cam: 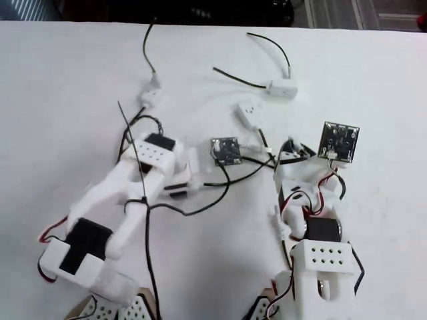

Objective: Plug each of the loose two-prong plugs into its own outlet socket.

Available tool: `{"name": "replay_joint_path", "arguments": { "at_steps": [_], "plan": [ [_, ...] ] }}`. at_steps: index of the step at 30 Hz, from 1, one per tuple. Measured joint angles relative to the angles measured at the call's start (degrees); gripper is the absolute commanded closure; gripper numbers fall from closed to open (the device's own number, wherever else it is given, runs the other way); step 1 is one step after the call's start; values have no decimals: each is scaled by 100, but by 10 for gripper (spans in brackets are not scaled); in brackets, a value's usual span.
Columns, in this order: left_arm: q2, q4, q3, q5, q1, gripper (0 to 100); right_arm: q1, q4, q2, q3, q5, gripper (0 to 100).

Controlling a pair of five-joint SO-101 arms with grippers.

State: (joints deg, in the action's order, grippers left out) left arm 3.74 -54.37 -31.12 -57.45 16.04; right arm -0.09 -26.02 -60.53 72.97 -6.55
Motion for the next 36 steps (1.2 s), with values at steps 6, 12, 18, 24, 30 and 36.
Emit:
{"name": "replay_joint_path", "arguments": {
  "at_steps": [6,12,18,24,30,36],
  "plan": [
    [0,62,-149,0,53,904,0,0,0,0,0,981],
    [-35,-413,-158,264,378,927,0,0,0,0,0,981],
    [-35,-791,35,2171,580,774,0,0,0,0,0,981],
    [-35,-1108,484,4158,615,718,0,0,0,0,0,981],
    [-35,-1363,607,4580,905,721,0,0,0,0,0,981],
    [-193,-2180,1222,4607,879,722,26,0,-18,0,18,981]
  ]
}}
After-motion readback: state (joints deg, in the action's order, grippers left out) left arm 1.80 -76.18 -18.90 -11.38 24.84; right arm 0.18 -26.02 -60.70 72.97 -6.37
